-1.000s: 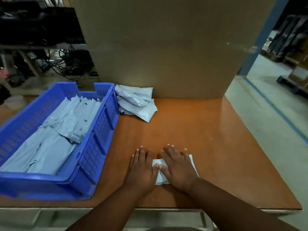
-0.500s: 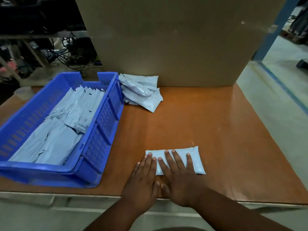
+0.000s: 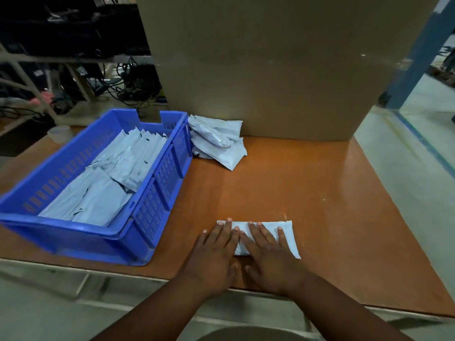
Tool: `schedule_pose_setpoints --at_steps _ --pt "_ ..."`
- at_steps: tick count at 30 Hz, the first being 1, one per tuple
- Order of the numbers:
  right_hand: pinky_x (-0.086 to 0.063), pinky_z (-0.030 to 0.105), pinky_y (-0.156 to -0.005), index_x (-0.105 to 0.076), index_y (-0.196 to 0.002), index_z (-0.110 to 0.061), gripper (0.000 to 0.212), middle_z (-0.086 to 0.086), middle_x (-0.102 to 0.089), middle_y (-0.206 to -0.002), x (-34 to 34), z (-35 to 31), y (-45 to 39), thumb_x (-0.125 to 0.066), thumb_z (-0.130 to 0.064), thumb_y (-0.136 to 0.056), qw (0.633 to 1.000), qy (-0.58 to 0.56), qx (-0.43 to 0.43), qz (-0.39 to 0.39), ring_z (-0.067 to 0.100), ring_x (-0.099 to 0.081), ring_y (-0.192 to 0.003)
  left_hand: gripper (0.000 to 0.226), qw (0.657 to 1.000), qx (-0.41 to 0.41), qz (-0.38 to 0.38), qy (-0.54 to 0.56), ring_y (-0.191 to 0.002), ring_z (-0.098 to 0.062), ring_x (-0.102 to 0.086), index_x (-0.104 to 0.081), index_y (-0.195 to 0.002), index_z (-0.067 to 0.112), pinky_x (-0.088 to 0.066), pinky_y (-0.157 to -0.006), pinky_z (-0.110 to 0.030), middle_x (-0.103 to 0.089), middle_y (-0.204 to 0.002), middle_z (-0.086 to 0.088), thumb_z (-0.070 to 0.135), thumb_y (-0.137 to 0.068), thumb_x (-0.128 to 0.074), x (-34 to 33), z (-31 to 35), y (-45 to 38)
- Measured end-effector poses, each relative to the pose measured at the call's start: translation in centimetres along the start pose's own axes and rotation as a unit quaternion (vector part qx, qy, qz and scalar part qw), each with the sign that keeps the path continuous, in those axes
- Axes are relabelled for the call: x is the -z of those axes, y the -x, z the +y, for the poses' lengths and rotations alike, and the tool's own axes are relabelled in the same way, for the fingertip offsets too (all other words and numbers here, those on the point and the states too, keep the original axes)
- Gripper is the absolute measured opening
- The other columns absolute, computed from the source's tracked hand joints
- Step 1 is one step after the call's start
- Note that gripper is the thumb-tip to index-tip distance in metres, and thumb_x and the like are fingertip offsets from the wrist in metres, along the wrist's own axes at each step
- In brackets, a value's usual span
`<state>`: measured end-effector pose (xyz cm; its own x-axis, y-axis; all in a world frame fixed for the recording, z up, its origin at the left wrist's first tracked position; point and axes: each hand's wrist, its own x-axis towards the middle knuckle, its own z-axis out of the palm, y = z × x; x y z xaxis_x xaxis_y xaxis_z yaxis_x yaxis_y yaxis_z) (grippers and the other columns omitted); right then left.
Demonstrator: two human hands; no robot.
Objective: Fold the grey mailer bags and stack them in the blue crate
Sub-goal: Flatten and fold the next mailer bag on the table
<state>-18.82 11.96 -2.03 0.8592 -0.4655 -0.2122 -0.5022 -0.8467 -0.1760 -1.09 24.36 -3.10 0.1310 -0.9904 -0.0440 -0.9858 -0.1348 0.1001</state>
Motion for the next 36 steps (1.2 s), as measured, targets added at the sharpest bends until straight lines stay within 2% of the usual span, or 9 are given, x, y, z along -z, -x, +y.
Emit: schedule_pose_setpoints --at_steps 2,4,6,9,13,24,30,32,36 --pt "0.015 0.062 -0.125 0.01 -0.168 -0.034 0.089 0.004 0.015 -0.177 -0.1 0.7 1.1 -0.008 -0.069 -0.088 0.999 0.015 -0.025 0.032 0.027 0.018 -0.162 0.084 0.999 -0.03 0.013 -0.02 -0.164 -0.026 -0.003 -0.01 -0.17 0.02 -0.015 -0.131 -0.052 0.002 -0.178 -0.006 0.051 -0.096 -0.037 0.6 1.5 -0.9" --pt "0.003 0.068 -0.126 -0.006 -0.17 -0.026 0.088 0.01 0.002 -0.177 -0.7 1.6 1.8 -0.022 -0.065 -0.092 0.996 0.027 -0.045 0.069 0.031 0.007 -0.163 0.086 0.999 -0.04 -0.025 -0.011 -0.164 -0.022 0.006 -0.004 -0.17 0.018 -0.009 -0.132 -0.05 0.009 -0.178 -0.006 0.05 -0.097 -0.038 0.6 3.3 -2.3" --pt "-0.003 0.068 -0.126 -0.02 -0.169 -0.017 0.088 0.016 -0.005 -0.176 -1.5 2.7 2.2 -0.032 -0.06 -0.092 0.994 0.042 -0.057 0.088 0.034 0.0 -0.163 0.087 0.999 -0.037 -0.028 -0.019 -0.164 -0.023 0.006 -0.007 -0.17 0.015 -0.01 -0.131 -0.054 0.008 -0.178 -0.009 0.051 -0.095 -0.031 -0.2 5.0 -3.6" --pt "-0.004 0.062 -0.129 -0.01 -0.17 -0.017 0.082 0.015 0.003 -0.177 -3.5 3.9 2.7 -0.032 -0.057 -0.101 0.994 0.029 -0.055 0.087 0.031 0.006 -0.164 0.079 0.998 -0.037 -0.014 -0.057 -0.164 -0.03 -0.004 -0.019 -0.168 0.008 -0.012 -0.127 -0.062 -0.006 -0.177 -0.017 0.047 -0.101 -0.03 -2.4 6.2 -3.6" --pt "-0.008 0.061 -0.129 0.002 -0.17 -0.019 0.082 0.013 0.009 -0.177 -4.9 4.3 2.5 -0.029 -0.057 -0.104 0.995 0.0 -0.049 0.087 0.03 0.012 -0.163 0.075 0.995 -0.067 -0.001 -0.074 -0.164 -0.031 -0.003 -0.013 -0.168 0.009 -0.01 -0.127 -0.061 -0.005 -0.177 -0.016 0.048 -0.106 -0.026 -3.2 5.3 -3.5" --pt "-0.01 0.061 -0.129 -0.002 -0.169 -0.016 0.086 0.012 0.001 -0.177 -5.0 4.5 2.0 -0.027 -0.058 -0.099 0.995 -0.023 -0.047 0.082 0.03 0.004 -0.163 0.077 0.993 -0.08 -0.021 -0.08 -0.164 -0.027 0.002 -0.013 -0.169 0.012 -0.009 -0.128 -0.061 -0.003 -0.178 -0.011 0.053 -0.106 -0.026 -4.4 4.2 -4.5" --pt "0.0 0.063 -0.128 0.008 -0.169 -0.024 0.084 0.006 0.012 -0.177 -4.0 4.4 2.2 -0.016 -0.066 -0.101 0.997 -0.005 -0.049 0.051 0.027 0.013 -0.163 0.077 0.995 -0.063 -0.042 -0.067 -0.164 -0.024 0.007 -0.003 -0.17 0.018 -0.001 -0.13 -0.056 0.004 -0.178 -0.008 0.057 -0.105 -0.017 -3.4 4.7 -4.5" --pt "0.004 0.065 -0.127 0.004 -0.169 -0.024 0.087 0.007 0.009 -0.177 -3.3 4.6 2.2 -0.016 -0.07 -0.099 0.998 0.008 -0.049 0.046 0.028 0.011 -0.163 0.081 0.996 -0.058 -0.044 -0.057 -0.164 -0.024 0.008 -0.002 -0.17 0.017 0.001 -0.131 -0.054 0.006 -0.178 -0.009 0.057 -0.1 -0.013 -2.7 4.7 -4.2" --pt "0.001 0.064 -0.128 -0.014 -0.169 -0.014 0.087 0.014 -0.007 -0.177 -2.1 3.4 1.8 -0.03 -0.06 -0.097 0.995 0.029 -0.028 0.095 0.03 0.001 -0.164 0.085 0.999 -0.053 0.001 -0.013 -0.164 -0.025 0.001 -0.014 -0.169 0.01 -0.008 -0.132 -0.051 -0.004 -0.177 -0.012 0.046 -0.094 -0.027 -1.8 4.5 -3.3"
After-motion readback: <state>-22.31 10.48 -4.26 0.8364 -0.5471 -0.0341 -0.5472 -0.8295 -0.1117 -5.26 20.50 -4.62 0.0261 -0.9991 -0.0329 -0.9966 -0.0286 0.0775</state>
